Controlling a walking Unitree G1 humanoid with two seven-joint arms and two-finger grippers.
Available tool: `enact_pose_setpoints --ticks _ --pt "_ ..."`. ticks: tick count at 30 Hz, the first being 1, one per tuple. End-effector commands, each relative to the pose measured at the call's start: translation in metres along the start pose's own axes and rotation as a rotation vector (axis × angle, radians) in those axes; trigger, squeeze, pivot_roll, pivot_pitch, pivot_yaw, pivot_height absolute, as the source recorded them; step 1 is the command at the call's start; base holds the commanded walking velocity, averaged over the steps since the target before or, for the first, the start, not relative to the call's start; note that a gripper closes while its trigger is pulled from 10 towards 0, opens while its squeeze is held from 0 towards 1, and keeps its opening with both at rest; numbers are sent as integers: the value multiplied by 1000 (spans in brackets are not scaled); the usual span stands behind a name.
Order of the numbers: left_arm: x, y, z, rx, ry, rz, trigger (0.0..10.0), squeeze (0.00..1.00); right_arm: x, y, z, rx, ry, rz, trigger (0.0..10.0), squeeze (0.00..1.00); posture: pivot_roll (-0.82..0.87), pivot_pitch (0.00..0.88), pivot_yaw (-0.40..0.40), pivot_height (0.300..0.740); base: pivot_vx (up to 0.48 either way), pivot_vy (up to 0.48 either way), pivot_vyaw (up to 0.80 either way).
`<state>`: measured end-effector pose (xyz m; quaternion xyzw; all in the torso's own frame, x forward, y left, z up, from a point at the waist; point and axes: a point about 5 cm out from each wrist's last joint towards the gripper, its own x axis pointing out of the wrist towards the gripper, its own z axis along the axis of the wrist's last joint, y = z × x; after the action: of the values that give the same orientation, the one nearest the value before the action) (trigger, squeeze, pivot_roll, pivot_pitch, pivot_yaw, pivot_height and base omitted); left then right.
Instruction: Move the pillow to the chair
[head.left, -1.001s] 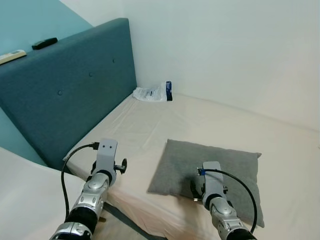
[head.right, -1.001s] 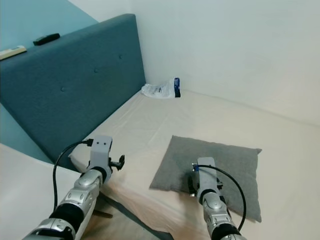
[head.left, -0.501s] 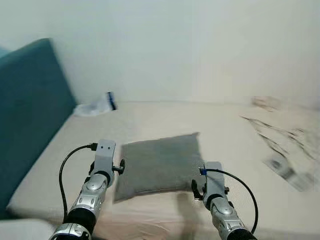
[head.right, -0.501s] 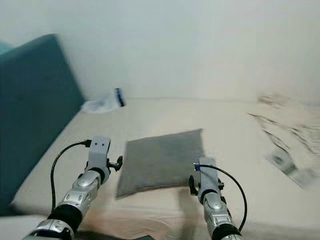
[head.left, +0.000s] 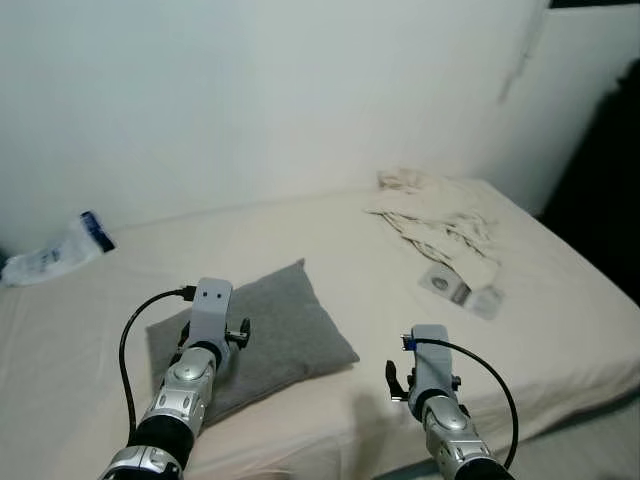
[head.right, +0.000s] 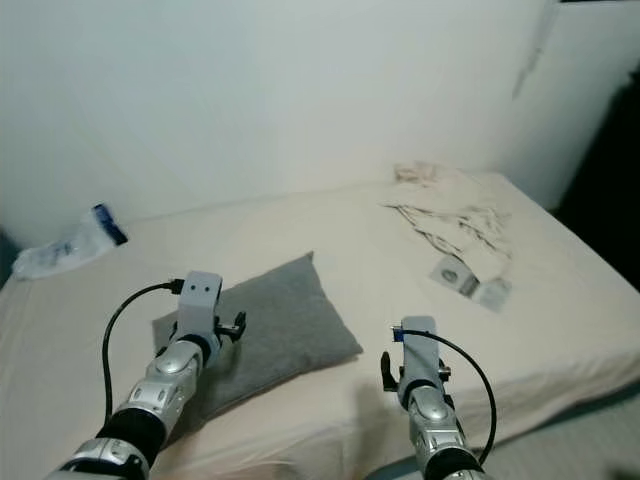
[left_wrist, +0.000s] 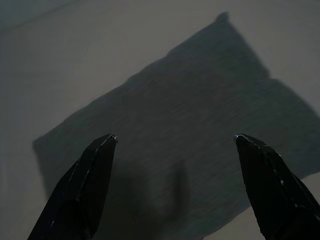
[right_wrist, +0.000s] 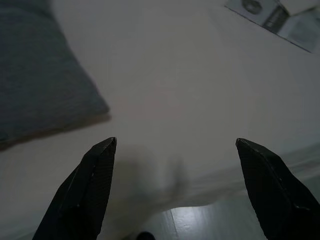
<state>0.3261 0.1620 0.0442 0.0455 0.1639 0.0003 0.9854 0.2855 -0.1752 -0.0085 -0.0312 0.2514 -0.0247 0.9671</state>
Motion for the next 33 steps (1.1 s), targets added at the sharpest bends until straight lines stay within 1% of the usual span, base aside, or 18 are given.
enact_pose_setpoints --ticks 1,2,4,7,9,10,11,13,14,16,19,21,25,28,29,33 --pt "-2 5 -7 8 20 22 10000 0 1 0 3 -2 -3 7 10000 0 55 37 33 740 0 0 -800" --pt "-2 6 -7 6 20 27 10000 0 1 1 5 6 -11 17 10000 0 55 39 28 740 0 0 -800" --pt "-3 8 -8 3 20 42 10000 0 2 5 9 -38 -26 47 10000 0 59 42 15 740 0 0 0" --pt "-4 10 -9 -1 23 68 10000 0 3 15 14 -64 -60 136 10000 0 64 46 3 740 0 0 0" --pt "-6 12 -14 -6 32 84 10000 0 -1 34 20 -110 -124 297 10000 0 68 51 -11 740 0 0 0" --pt "-8 14 -17 -3 39 94 10000 0 -3 44 22 -156 -151 375 10000 0 77 57 -28 740 0 0 0" --pt "-12 18 -23 1 54 124 10000 0 -8 61 22 -258 -180 490 10000 0 88 61 -42 740 0 0 0" --pt "-15 22 -28 -1 69 150 10000 0 -10 67 22 -302 -188 528 10000 0 92 63 -48 740 0 0 0" --pt "-19 28 -35 2 90 186 10000 0 -10 71 21 -323 -184 535 10000 0 108 70 -66 740 0 0 0" --pt "-24 34 -41 0 105 218 10000 0 -9 72 21 -323 -184 524 10000 0 125 77 -77 740 0 0 0" --pt "-28 38 -44 -8 104 232 10000 0 -8 71 21 -319 -184 506 10000 0 137 83 -87 740 0 0 0" --pt "-33 41 -46 -26 78 235 10000 0 -6 68 24 -296 -182 473 10000 0 148 88 -92 740 0 0 0" --pt "-34 38 -41 -54 35 212 10000 0 -4 62 24 -275 -179 436 10000 0 141 86 -88 740 0 0 0" --pt "-33 36 -38 -59 17 200 10000 0 -4 59 24 -267 -180 428 10000 0 135 84 -83 740 0 0 0" --pt "-29 30 -31 -52 -7 166 10000 0 -4 52 23 -253 -186 404 10000 0 117 77 -66 740 0 480 0" --pt "-25 25 -24 -42 -19 144 10000 0 -5 46 21 -246 -190 376 10000 0 98 70 -55 740 0 480 0"
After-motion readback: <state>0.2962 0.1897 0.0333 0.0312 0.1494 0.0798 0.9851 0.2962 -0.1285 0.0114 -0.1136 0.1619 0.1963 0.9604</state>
